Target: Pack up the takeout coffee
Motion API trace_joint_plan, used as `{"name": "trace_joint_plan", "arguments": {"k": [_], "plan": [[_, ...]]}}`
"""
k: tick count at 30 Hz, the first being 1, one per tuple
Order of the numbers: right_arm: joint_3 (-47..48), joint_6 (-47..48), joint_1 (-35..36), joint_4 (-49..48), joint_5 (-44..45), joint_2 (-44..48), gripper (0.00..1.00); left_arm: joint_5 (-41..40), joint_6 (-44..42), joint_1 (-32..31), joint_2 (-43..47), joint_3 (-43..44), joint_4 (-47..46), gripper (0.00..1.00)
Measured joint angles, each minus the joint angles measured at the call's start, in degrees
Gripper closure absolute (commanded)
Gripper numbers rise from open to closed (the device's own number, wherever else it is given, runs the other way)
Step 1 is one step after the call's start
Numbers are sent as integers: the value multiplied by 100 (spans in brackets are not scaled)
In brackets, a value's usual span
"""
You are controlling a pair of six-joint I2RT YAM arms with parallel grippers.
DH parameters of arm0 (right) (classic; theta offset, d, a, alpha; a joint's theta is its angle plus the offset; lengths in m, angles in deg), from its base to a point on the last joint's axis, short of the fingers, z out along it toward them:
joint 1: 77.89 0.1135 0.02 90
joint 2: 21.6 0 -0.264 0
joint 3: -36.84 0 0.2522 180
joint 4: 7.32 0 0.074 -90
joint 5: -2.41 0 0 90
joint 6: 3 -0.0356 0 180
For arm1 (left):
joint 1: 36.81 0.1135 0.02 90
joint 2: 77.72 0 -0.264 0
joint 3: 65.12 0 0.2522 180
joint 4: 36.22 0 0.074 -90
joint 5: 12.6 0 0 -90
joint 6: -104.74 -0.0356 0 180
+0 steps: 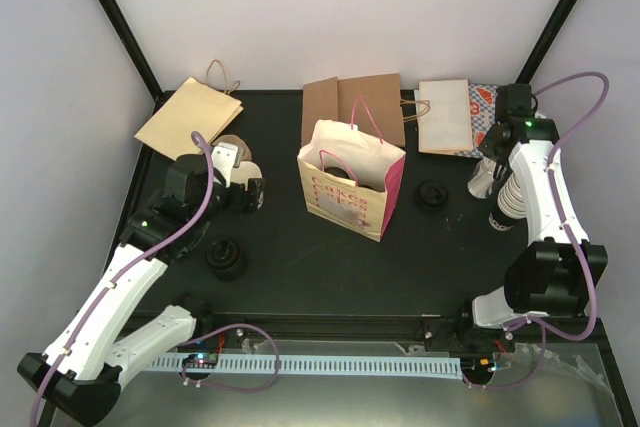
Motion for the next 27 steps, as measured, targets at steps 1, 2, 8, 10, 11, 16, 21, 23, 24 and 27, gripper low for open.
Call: {"name": "trace_joint_plan", "arguments": {"k": [1, 2, 8, 10, 11, 16, 21, 23, 24, 27], "plan": [[13, 2, 0, 2, 11, -2, 69, -9, 0, 0, 0, 0, 0, 11], [37, 2, 0, -2, 31, -4, 69, -17, 0, 0, 0, 0, 0, 11], [179, 24, 0, -2, 157, -57, 63, -42, 0, 0, 0, 0, 0, 11], [221, 48, 0, -2, 177, -107, 63, -44, 0, 0, 0, 0, 2, 11], [238, 48, 0, -4, 195, -131, 63, -46, 0, 0, 0, 0, 0, 11], [254, 68, 0, -7, 232, -221, 74, -50, 0, 0, 0, -2, 2, 11], [254, 74, 0, -31, 240, -238, 86, -52, 0, 0, 0, -2, 4, 11], [254, 66, 0, -44, 240, -238, 88, -52, 0, 0, 0, 0, 2, 11], [254, 72, 0, -46, 245, -238, 89, -52, 0, 0, 0, -2, 4, 11], [254, 70, 0, -44, 243, -225, 95, -52, 0, 0, 0, -2, 4, 11]]}}
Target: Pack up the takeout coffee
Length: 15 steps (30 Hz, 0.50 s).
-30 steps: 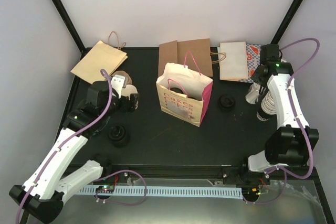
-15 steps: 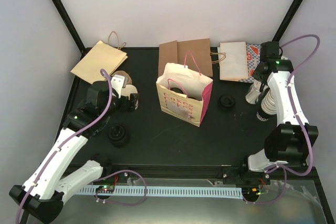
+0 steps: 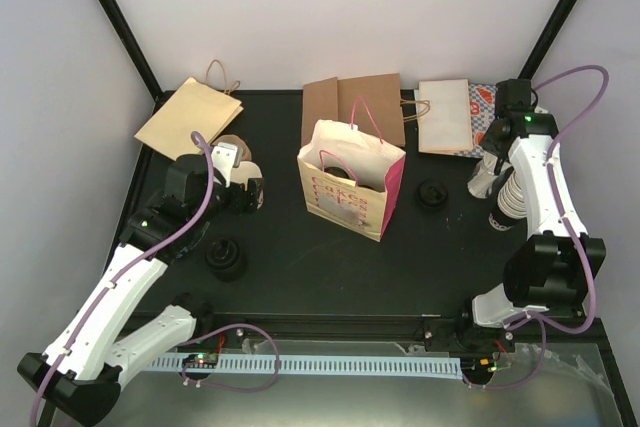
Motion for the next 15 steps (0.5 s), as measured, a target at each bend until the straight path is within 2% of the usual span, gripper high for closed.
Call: {"name": "trace_joint_plan", "arguments": {"k": [2, 8, 15], "plan": [[0, 2, 0, 2, 13, 33, 99, 2, 0, 0, 0, 0, 0, 11], [44, 7, 0, 76, 44, 275, 99, 9, -2, 0, 2, 2, -4, 11], [603, 59, 0, 352, 118, 378, 99, 72, -2, 0, 2, 0, -11, 11]]}}
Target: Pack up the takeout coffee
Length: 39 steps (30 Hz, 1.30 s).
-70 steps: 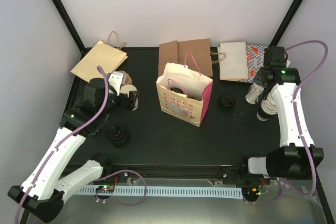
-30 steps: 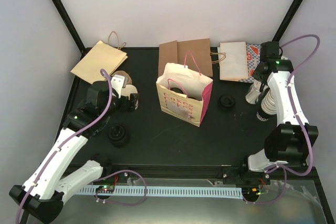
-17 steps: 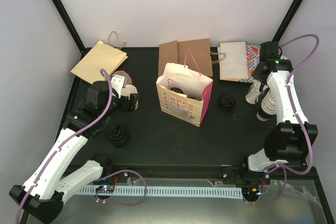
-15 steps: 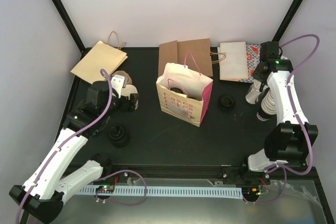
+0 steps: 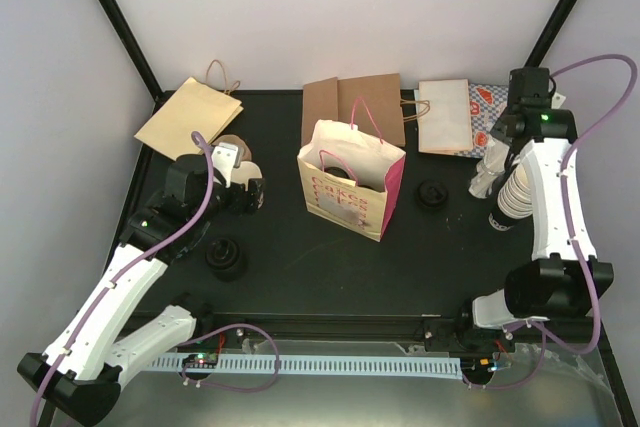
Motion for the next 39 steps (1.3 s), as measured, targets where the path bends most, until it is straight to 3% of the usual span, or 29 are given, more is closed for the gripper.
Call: {"name": "trace_joint_plan", "arguments": {"k": [11, 28, 39], "plan": [[844, 146, 0, 474, 63, 361, 99, 120, -4, 0, 2, -13, -11, 11], [861, 208, -2, 654, 85, 350, 99, 186, -4, 0, 76, -87, -61, 11], [2041, 466, -4, 1078, -417, 619, 99, 190, -2, 0, 76, -87, -68, 11]]}}
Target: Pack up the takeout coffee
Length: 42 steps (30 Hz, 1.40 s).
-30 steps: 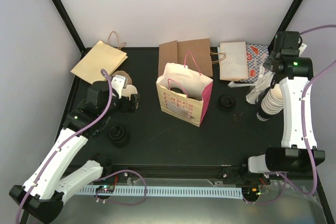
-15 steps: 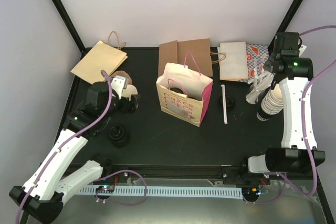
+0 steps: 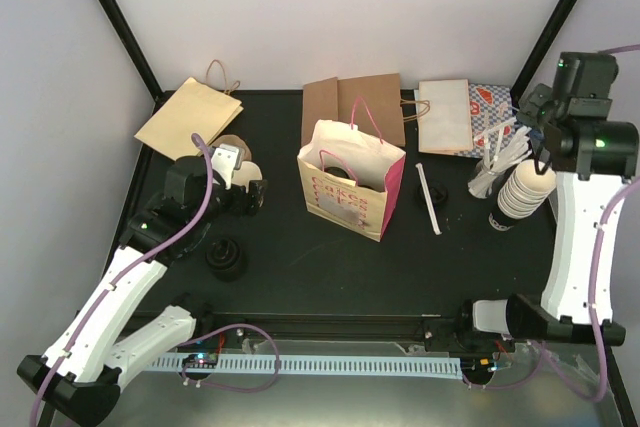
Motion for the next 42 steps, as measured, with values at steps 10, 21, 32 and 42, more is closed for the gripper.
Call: {"name": "trace_joint_plan", "arguments": {"k": [10, 21, 32, 42], "plan": [[905, 289, -7, 184, -1930, 562, 99, 22, 0, 0, 0, 0, -11, 11], [562, -111, 133, -717, -5174, 811, 99, 76, 4, 0, 0, 0, -15, 11], [-774, -1110, 201, -2350, -6207, 1272, 99, 186, 50, 0, 0, 0, -15, 11], [-1801, -1193, 323, -2739, -6236, 1305, 99, 278, 66, 0, 0, 0, -17, 11]]}}
